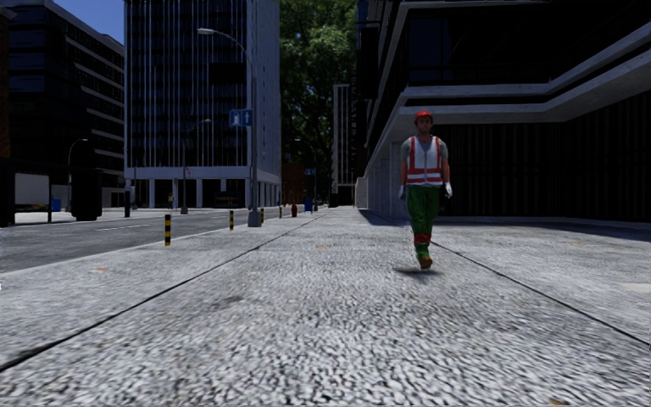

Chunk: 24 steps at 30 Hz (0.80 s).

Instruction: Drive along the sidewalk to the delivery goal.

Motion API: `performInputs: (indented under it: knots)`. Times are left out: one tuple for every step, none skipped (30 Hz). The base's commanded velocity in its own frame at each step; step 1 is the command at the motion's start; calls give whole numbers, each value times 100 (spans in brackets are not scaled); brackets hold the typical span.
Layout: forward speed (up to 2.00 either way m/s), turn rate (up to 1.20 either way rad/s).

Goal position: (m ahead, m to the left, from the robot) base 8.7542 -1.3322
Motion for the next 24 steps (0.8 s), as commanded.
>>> performInputs:
  knots:
    - [166,42]
    - [166,43]
    - [166,43]
    - [166,43]
    - [166,43]
    - [166,43]
    - [166,43]
    - [166,43]
    - [166,43]
    - [166,37]
    - [166,15]
    - [166,1]
    - [166,0]
    - [166,0]
    - [166,0]
    - [165,0]
    - [165,0]
    - [165,0]
    - [165,0]
    - [164,0]
    - [164,0]
    - [163,0]
    - [160,-1]
    - [156,-20]
